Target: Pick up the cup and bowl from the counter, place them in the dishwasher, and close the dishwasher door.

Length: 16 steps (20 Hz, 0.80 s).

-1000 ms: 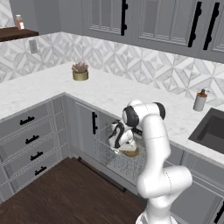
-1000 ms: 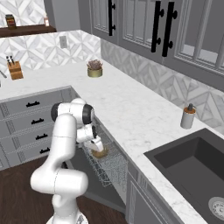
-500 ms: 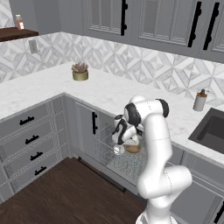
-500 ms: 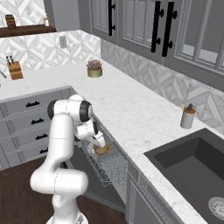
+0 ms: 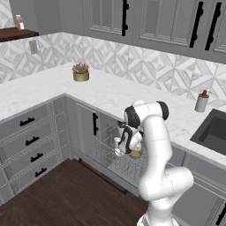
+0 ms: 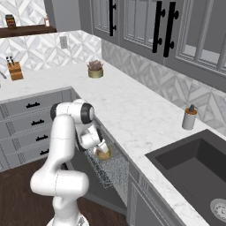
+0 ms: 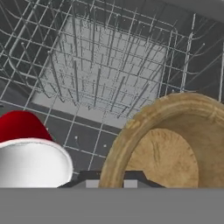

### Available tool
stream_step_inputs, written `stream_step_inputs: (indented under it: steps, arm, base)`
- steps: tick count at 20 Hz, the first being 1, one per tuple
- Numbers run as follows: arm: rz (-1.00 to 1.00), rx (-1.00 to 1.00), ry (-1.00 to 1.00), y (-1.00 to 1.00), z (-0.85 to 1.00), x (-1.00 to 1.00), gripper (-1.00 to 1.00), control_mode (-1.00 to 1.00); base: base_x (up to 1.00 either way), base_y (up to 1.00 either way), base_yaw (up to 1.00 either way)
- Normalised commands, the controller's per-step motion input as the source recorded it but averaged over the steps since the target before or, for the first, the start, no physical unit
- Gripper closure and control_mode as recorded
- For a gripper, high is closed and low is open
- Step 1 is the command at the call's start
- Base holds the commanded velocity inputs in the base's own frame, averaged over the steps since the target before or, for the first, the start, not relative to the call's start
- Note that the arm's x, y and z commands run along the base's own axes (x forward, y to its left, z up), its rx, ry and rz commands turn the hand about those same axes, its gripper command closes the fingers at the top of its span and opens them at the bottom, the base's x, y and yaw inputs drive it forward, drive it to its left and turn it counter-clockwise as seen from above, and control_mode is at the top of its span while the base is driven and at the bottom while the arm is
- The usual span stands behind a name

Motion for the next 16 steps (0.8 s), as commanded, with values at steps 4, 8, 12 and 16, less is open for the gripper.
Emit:
stream_step_inputs:
  steps: [4,8,12,16]
  arm:
    - [0.01,0.00,-0.12,-0.35,-0.07,0.51,1.00,-1.00]
    - [0.00,0.00,-0.04,-0.07,-0.18,0.23,1.00,-1.00]
    - [0.00,0.00,0.00,0.00,-0.48,0.00,1.00,-1.00]
    - [0.00,0.00,0.00,0.00,-0.14,0.03,1.00,-1.00]
  base:
    - [0.00,0.00,0.00]
    - [0.00,0.00,0.00]
    - [0.00,0.00,0.00]
    - [0.00,0.00,0.00]
